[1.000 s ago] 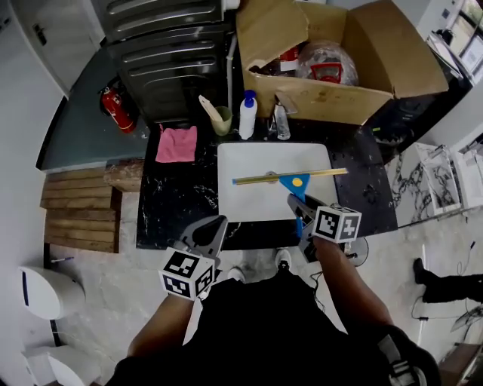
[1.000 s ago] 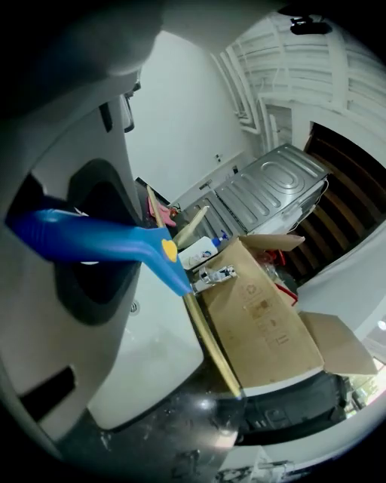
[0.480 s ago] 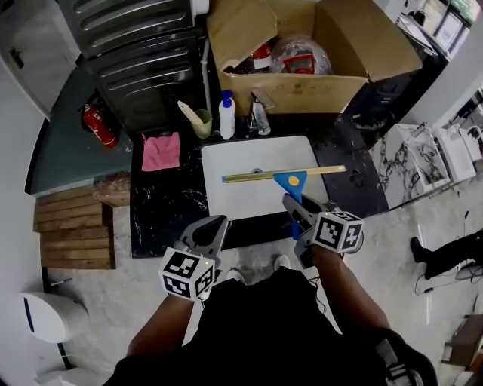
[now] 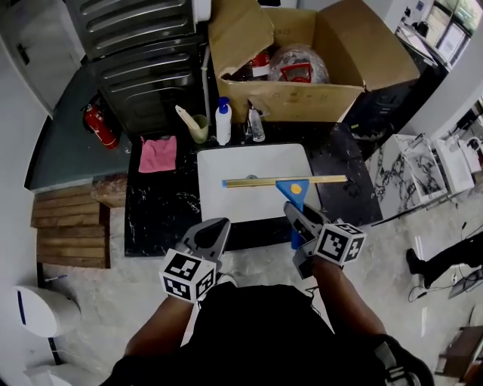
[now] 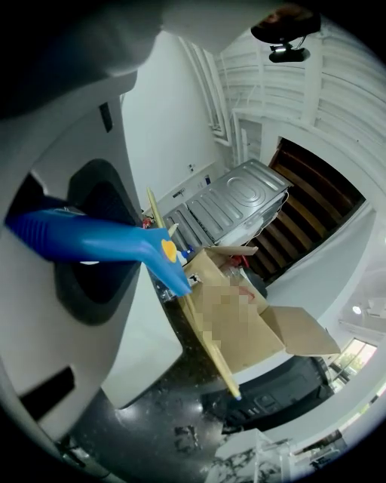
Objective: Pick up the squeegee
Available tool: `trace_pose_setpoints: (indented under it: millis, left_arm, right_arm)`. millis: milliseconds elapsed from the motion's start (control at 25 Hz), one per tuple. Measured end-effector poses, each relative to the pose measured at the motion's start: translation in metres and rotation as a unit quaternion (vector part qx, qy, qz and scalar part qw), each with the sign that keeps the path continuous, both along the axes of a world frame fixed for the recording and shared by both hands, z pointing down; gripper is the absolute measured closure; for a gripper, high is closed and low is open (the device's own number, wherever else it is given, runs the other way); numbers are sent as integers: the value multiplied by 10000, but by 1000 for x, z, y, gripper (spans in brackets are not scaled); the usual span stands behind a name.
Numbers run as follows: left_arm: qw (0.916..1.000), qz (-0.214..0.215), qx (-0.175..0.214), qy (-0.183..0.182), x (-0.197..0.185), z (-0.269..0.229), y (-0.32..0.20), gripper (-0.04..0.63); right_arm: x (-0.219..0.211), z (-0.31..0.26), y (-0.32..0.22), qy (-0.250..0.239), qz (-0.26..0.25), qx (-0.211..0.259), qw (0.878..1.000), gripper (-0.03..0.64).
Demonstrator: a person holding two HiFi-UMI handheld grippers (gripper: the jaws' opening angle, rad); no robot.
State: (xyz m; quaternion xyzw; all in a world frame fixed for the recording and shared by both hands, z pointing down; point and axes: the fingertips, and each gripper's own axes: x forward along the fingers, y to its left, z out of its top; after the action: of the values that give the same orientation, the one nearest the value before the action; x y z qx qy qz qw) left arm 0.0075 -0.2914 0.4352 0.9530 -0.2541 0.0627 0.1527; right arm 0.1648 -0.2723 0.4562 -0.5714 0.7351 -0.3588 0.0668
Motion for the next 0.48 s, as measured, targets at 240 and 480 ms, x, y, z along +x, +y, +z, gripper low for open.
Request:
trace_pose_setpoints:
  millis: [240, 480]
  left_arm:
    - [9999, -98, 1, 88, 30, -5, 24, 578]
    - [9997, -243, 51, -14, 51, -7, 46, 578]
  right_arm:
    - [16, -6, 21, 213, -253, 80, 9994, 482]
    - [36, -12, 38, 261, -471, 155, 9984, 482]
